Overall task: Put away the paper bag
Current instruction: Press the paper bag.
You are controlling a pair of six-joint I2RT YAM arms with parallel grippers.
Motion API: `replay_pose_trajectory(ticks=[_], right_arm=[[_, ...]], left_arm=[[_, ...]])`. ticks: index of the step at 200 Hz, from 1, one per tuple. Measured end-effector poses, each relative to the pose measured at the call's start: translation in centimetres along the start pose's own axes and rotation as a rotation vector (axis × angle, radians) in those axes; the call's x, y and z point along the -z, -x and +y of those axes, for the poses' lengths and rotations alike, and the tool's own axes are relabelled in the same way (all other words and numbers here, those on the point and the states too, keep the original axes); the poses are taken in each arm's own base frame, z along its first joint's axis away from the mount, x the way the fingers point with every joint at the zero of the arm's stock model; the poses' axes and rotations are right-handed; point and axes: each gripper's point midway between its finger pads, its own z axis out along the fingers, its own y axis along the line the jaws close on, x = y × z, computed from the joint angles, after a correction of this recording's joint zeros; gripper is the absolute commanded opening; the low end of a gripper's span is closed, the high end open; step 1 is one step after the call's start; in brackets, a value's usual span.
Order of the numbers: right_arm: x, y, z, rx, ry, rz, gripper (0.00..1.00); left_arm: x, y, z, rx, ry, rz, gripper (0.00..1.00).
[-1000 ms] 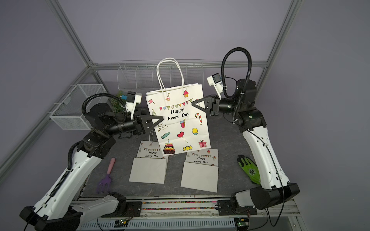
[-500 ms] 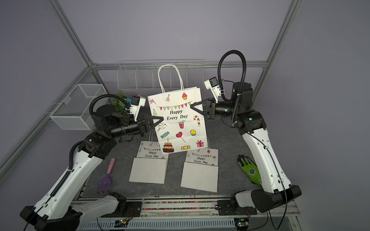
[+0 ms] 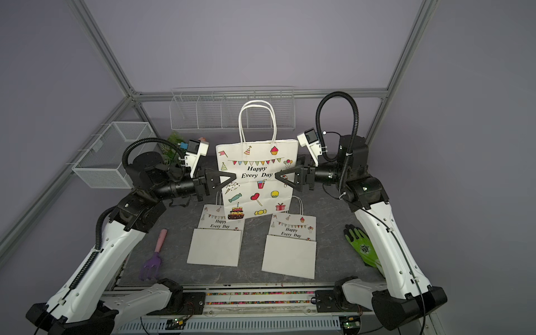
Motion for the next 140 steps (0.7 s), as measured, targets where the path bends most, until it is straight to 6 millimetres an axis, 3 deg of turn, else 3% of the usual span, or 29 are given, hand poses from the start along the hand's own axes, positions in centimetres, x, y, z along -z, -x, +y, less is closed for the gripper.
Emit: replay_pose_trajectory(ticks=[16, 53, 107, 140], right_arm=[[0.4, -0.5, 0.5, 0.030, -0.007, -0.011, 0.89], [1.2, -1.3, 0.4, 0.097, -0.082, -0.044, 0.89], [1.8, -2.0, -2.0, 0.074, -0.135, -0.067, 0.89], [1.7, -1.2, -1.4, 0.072, -0.081, -0.115, 0.89]], left_arm=[[-0.2, 0.8, 0.0, 0.030, -0.043, 0.021, 0.00], [-0.7, 2.2, 0.0, 0.078, -0.144, 0.071, 0.00], [-0.9, 3.6, -1.1, 0.091, -0.269, 0.124, 0.00], [-1.2, 3.7, -1.2, 0.103, -0.327, 0.157, 0.00]])
